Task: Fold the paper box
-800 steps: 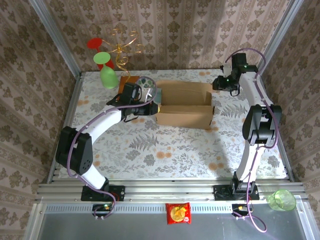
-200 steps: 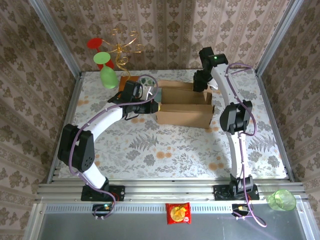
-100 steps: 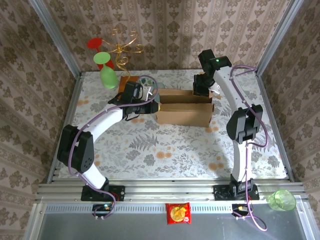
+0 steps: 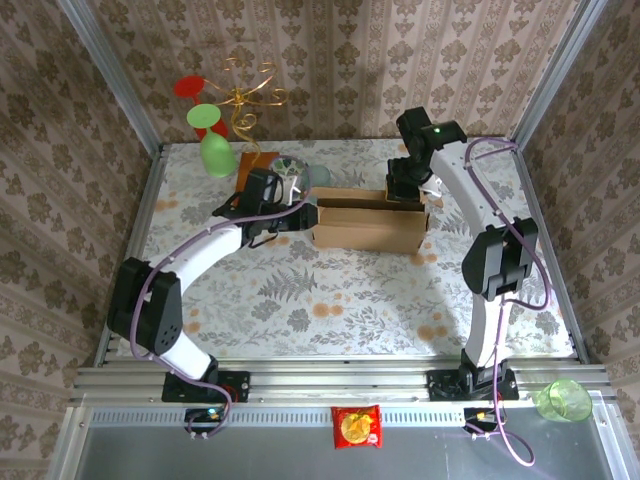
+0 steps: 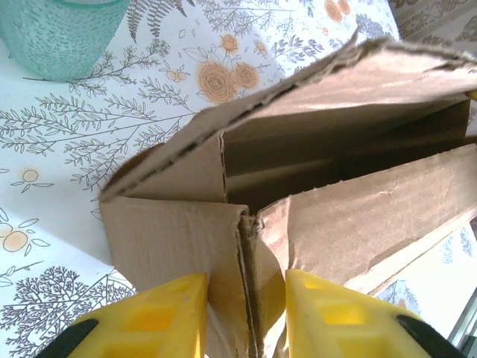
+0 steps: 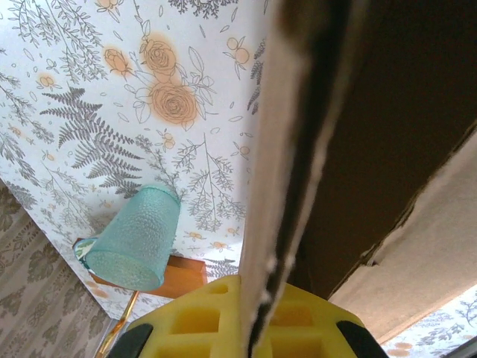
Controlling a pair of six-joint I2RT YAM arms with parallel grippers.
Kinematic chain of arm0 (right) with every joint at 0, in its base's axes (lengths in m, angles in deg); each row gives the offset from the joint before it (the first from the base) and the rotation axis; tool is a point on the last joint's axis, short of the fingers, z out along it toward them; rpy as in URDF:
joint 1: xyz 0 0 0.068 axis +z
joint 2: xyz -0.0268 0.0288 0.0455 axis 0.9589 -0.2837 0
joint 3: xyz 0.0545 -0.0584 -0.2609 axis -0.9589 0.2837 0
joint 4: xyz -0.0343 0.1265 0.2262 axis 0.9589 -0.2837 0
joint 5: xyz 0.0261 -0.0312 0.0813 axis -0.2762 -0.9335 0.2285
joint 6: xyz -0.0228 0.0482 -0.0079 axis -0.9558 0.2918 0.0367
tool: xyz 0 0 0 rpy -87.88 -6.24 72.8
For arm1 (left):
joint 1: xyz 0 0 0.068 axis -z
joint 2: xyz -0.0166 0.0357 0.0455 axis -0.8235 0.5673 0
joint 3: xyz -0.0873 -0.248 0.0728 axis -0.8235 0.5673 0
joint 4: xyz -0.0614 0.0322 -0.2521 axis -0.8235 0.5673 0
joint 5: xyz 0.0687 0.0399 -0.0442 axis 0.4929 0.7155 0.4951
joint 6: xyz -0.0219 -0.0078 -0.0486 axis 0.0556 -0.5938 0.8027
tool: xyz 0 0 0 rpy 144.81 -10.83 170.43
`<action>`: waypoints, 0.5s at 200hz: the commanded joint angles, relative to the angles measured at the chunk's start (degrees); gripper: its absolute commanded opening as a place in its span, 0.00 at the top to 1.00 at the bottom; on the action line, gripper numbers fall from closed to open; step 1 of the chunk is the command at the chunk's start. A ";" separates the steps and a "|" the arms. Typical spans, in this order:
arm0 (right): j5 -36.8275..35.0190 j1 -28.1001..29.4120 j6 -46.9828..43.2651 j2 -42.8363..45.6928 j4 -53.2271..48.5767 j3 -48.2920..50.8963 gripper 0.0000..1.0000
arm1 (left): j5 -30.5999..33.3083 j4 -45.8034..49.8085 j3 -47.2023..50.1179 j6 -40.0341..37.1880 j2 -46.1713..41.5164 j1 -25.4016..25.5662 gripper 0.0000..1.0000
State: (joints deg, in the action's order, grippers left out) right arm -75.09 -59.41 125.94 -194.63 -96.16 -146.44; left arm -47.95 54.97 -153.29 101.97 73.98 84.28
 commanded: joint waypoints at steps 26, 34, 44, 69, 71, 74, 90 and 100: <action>-2.21 0.27 -1.29 2.98 -2.54 3.74 1.00 | 0.59 -5.80 3.30 6.02 -3.62 -0.47 0.66; -2.08 0.38 -1.25 3.07 -2.35 4.25 1.00 | 0.04 -6.38 3.68 6.58 -3.46 -0.24 0.66; -2.03 0.44 -1.27 3.32 -2.27 4.65 1.00 | -0.25 -6.82 4.04 6.94 -3.10 0.21 0.66; -2.51 0.76 -1.49 3.69 -2.08 5.52 1.00 | 0.89 -7.63 5.27 7.85 -3.48 1.33 0.67; -2.61 0.75 -1.52 3.63 -2.04 5.65 1.00 | 1.14 -7.69 5.29 7.85 -3.61 1.38 0.67; -2.64 0.78 -1.58 3.70 -2.03 5.79 1.00 | 1.57 -7.65 5.43 7.85 -3.94 1.55 0.67; -2.65 0.72 -1.46 3.69 -1.32 6.69 1.00 | 4.09 -6.92 5.84 7.85 -6.15 2.04 0.67; -2.65 0.66 -1.42 3.69 -0.98 6.80 1.00 | 5.92 -6.19 6.15 7.43 -8.18 2.25 0.67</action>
State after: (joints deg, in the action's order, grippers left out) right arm -75.39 -59.04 124.63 -191.55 -94.87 -141.79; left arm -45.57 48.44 -148.35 108.62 70.70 85.52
